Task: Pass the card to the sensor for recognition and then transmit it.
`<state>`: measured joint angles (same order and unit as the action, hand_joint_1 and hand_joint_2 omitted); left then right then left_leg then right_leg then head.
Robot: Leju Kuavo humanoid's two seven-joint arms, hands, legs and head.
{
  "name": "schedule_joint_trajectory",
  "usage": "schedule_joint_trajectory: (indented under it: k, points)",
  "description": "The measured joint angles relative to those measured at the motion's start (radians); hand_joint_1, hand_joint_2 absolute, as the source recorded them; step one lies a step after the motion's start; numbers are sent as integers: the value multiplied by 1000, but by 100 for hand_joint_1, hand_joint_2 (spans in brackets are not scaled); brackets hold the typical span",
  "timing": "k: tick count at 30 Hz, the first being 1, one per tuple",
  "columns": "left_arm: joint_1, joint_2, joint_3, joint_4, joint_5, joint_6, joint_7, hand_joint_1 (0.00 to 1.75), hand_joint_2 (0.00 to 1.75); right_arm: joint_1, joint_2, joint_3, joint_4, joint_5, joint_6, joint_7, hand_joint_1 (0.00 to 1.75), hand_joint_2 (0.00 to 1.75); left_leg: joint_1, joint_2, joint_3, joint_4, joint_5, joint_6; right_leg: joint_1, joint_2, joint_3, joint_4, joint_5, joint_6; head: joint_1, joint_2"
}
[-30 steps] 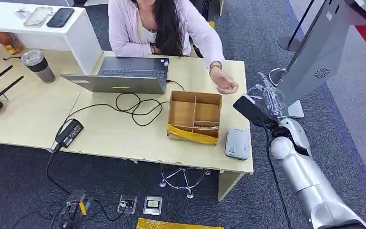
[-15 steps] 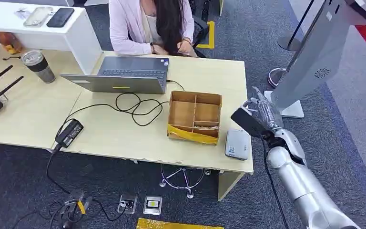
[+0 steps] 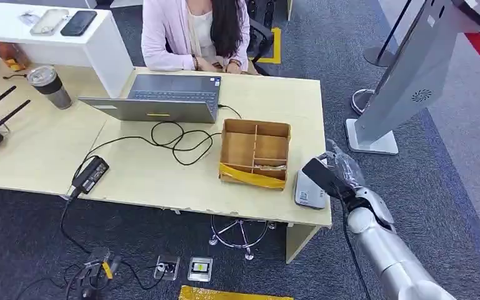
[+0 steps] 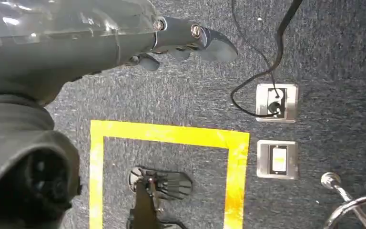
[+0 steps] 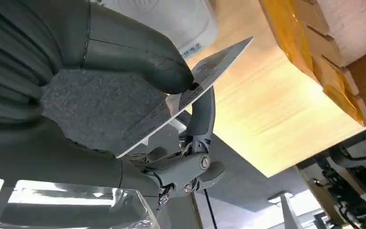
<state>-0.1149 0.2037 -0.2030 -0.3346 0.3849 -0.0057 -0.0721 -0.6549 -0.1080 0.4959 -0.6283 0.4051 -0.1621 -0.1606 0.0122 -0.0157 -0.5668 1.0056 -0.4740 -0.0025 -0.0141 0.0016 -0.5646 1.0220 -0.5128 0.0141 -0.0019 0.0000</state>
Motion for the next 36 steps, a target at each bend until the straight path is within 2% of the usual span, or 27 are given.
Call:
schedule_joint_trajectory:
  k: [11, 23, 29, 36]
  points:
    - [7, 21, -29, -13, 10, 0, 12, 0, 0, 29, 2, 0, 61, -27, -14, -6, 175, 175, 0, 1, 0, 0, 0, 0, 0, 0, 0, 0, 0, 0, 0, 0]
    - [6, 22, -54, -13, 24, 1, 12, 0, 0, 40, 4, -1, 90, -42, 0, -23, 175, 175, 0, 1, 0, 0, 0, 0, 0, 0, 0, 0, 0, 0, 0, 0]
    - [4, 18, -53, -11, 58, 31, 12, 0, 0, 43, 31, 0, 90, -38, 24, -29, 175, 175, 0, 1, 0, 0, 0, 0, 0, 0, 0, 0, 0, 0, 0, 0]
    - [14, 11, -59, -32, 100, 60, 53, 0, 0, 68, 63, 10, 90, -71, 18, -53, 175, 175, 1, 1, 0, 0, 0, 0, 1, 0, 0, 0, 0, 0, 0, 0]
